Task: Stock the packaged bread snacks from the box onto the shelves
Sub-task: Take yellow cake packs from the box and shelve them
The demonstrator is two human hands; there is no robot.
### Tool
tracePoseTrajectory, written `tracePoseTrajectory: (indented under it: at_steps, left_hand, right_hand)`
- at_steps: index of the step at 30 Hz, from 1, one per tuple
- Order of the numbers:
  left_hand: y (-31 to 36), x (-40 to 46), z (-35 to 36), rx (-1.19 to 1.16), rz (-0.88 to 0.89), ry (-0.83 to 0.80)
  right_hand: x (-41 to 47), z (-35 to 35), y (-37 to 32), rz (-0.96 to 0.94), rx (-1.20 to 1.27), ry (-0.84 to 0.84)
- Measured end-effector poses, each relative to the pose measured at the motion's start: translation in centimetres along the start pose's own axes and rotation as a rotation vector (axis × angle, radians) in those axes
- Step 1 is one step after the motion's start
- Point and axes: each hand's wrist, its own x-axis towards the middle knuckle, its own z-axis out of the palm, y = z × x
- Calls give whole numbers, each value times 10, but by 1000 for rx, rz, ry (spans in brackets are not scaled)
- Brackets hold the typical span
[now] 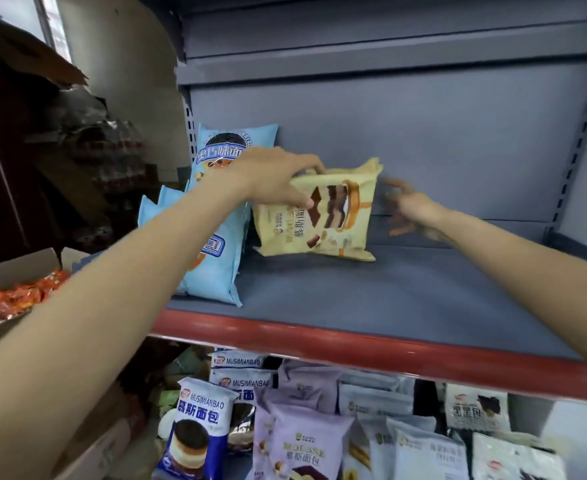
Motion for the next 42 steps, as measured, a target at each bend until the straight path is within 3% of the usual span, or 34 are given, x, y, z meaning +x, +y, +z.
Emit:
tracePoseTrajectory:
  at_steps: [2, 4, 9, 12, 16, 22, 28, 32, 35, 39, 42]
  left_hand:
    - [11, 21, -12, 268, 121, -133]
    - [27, 39, -14, 507, 204, -159]
    - [67, 76, 14, 1010, 410, -150]
    - [69, 81, 38, 1080, 467, -11]
    - [42, 75, 64, 709, 270, 203]
    - [10, 64, 80, 483, -22, 198]
    - [7, 42, 79, 315, -118, 251]
    - [28, 15, 67, -1, -106, 409]
    - [58, -18, 55, -351, -123, 526]
    - [107, -69, 45, -998, -134, 543]
    - [146, -104, 49, -1277, -101, 541]
  right_hand:
    - [-3, -13, -4, -45, 2, 5]
    - [-9, -17, -7, -93, -38, -61]
    - [-17, -7, -8, -116, -100, -112]
    - [-19, -2, -9, -100, -81, -159]
    - [-19, 16, -7, -79, -80, -284]
    - [-10, 54, -16, -146, -135, -155]
    - [-16, 59, -23, -216, -316, -130]
    - [-51, 22, -28, -375, -584, -79]
    - [-95, -9, -28, -502, -632, -28]
    - [-166, -38, -19, -683, -699, 112]
    - [-225, -49, -8, -717, -704, 211]
